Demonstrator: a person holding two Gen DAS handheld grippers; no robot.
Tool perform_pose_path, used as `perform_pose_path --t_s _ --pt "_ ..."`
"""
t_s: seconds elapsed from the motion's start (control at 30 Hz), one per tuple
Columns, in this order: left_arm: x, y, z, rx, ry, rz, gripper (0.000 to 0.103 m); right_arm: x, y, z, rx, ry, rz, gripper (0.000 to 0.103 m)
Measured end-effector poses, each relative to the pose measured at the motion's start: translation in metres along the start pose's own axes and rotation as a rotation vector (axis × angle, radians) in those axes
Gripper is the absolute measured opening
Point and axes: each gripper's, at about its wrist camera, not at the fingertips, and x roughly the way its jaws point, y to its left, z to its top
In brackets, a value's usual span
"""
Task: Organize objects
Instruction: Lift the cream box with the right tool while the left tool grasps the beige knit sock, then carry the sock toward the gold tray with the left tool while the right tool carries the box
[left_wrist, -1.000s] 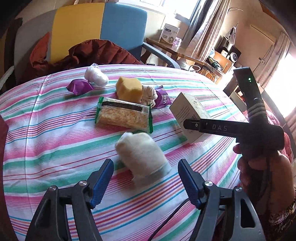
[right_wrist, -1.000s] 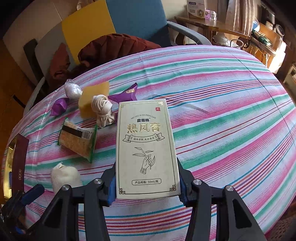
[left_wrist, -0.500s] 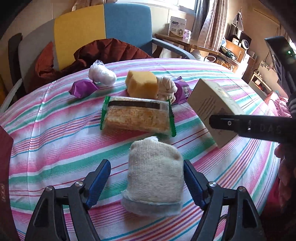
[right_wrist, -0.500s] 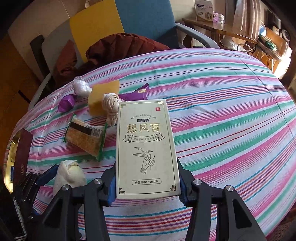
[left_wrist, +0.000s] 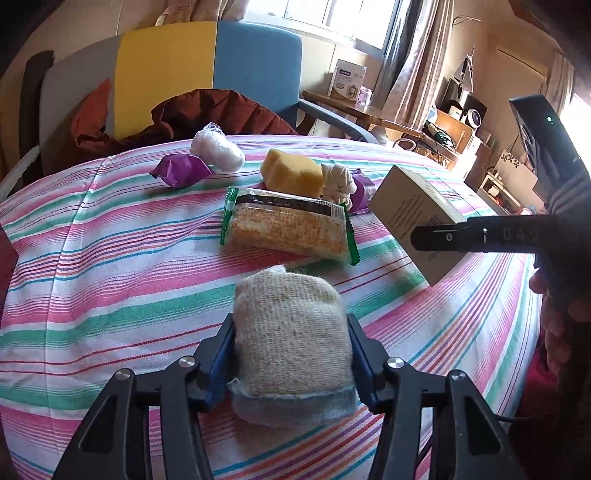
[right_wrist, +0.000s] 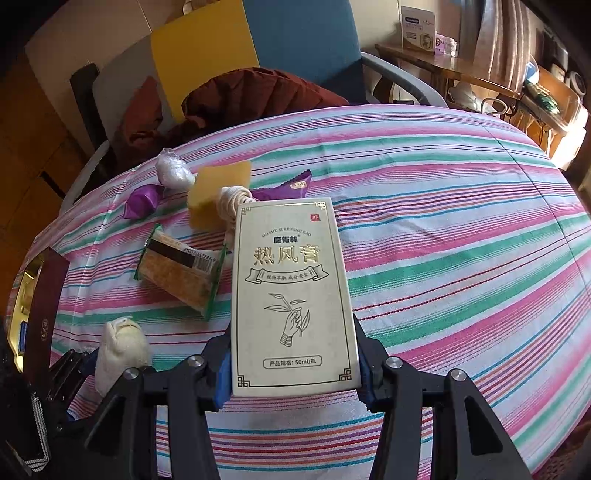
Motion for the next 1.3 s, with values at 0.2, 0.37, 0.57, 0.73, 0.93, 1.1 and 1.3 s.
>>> perform_pose_path --t_s 0.2,0.37,0.57,0.73,0.93,1.1,1.3 --pt "-0.004 -0.002 -0.008 0.031 0.006 0.001 0.055 -0.007 0.006 0.0 -0.022 -0.034 0.02 0.052" --pt "-0.012 0.007 -0.013 0.002 -0.009 -0.036 0.053 -0.01 0.006 0.0 0.002 -0.05 0.094 0.052" --pt "-0.028 0.013 -0.026 -0.005 -0.035 -0.04 0.052 -0.012 0.01 0.0 0.003 -0.063 0.134 0.052" --pt "-0.042 0.015 -0.038 0.028 -0.037 -0.027 0.052 -0.01 0.012 -0.001 -0.008 -0.052 0.134 0.052" --pt "-0.06 0.027 -0.047 0.008 -0.041 -0.038 0.052 -0.007 0.014 -0.002 -0.019 -0.045 0.133 0.052" --pt "-0.084 0.042 -0.049 -0.027 -0.084 -0.037 0.052 -0.009 0.02 -0.002 -0.05 -0.057 0.141 0.052" --pt "-0.121 0.065 -0.046 -0.082 -0.151 -0.025 0.052 -0.011 0.028 -0.001 -0.089 -0.078 0.15 0.052"
